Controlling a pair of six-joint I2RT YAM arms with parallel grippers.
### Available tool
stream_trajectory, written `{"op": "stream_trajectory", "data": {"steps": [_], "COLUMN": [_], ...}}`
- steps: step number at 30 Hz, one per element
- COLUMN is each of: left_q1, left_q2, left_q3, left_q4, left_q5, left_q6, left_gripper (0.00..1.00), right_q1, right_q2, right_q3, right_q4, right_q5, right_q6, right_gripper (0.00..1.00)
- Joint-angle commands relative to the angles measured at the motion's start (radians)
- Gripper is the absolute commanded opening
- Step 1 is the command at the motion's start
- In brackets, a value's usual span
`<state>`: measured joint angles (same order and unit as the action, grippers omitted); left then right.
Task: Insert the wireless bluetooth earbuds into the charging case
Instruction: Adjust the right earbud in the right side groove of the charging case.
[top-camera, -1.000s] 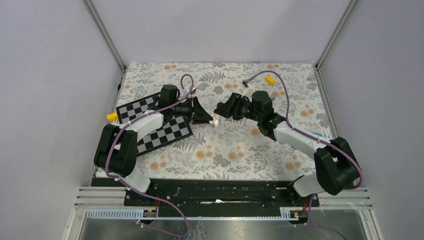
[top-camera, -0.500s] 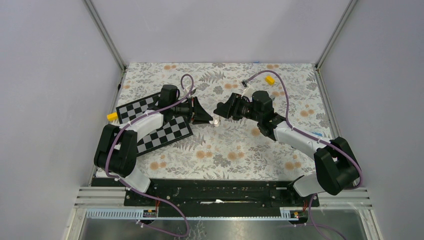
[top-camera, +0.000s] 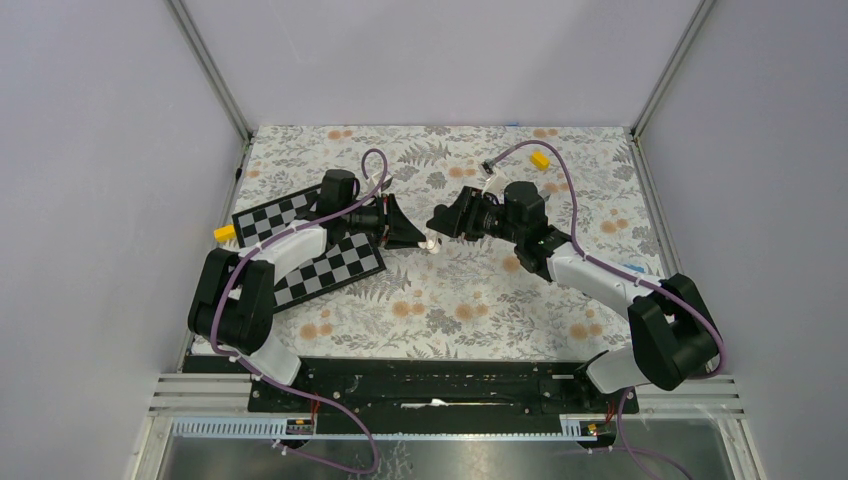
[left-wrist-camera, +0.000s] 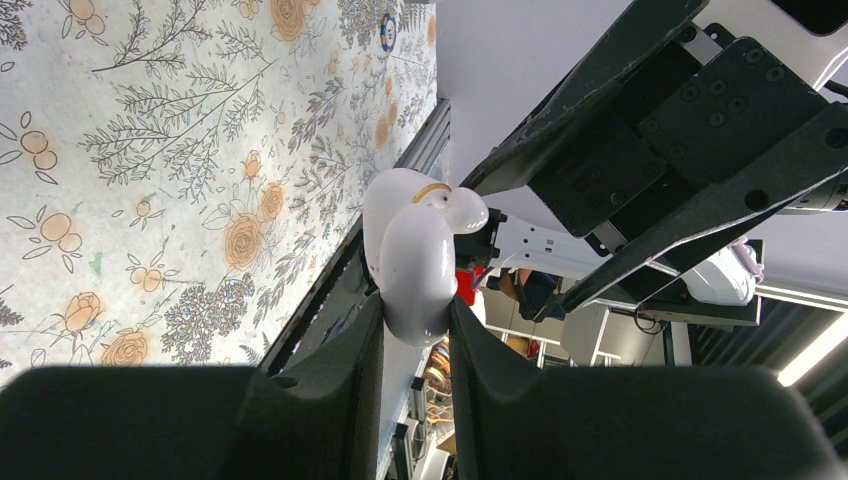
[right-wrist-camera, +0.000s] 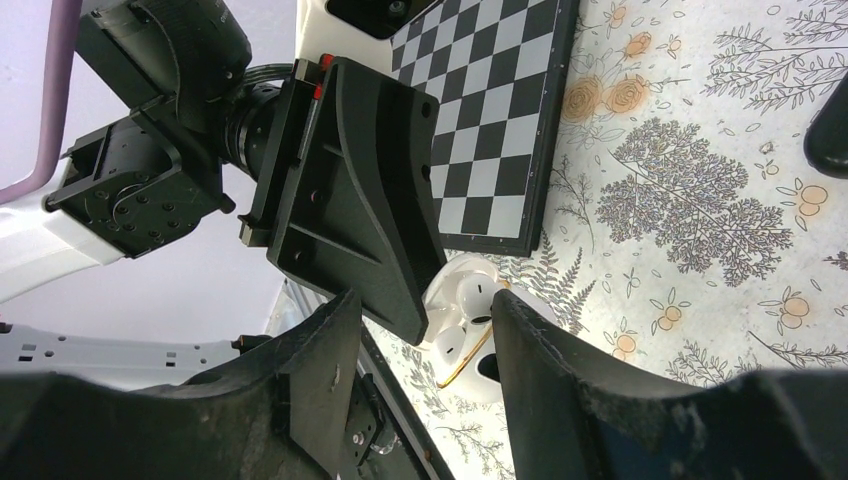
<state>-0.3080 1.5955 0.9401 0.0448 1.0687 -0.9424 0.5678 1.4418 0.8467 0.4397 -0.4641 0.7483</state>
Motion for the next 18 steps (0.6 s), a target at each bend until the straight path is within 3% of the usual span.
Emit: {"op": "stream_trajectory", "data": {"steps": [1,18], "left_q1": [0.003,0.004], "left_q2": [-0.038,-0.033], "left_q3": [0.034,0.038], "left_q4": [0.036,0.035], "left_q5": [0.001,-0.001], "left_q6": [0.011,0.012], "left_gripper": [0.0,0.0], "right_q1": [0.02,0.03], "right_q2": [-0.029,-0.048], "right_q3": [0.006,-0.012], "right_q4": [0.042,0.014], "right_q5": [-0.03,-0.039], "right_q6": [-0.005,-0.033], "right_gripper": [0.57,0.56]}}
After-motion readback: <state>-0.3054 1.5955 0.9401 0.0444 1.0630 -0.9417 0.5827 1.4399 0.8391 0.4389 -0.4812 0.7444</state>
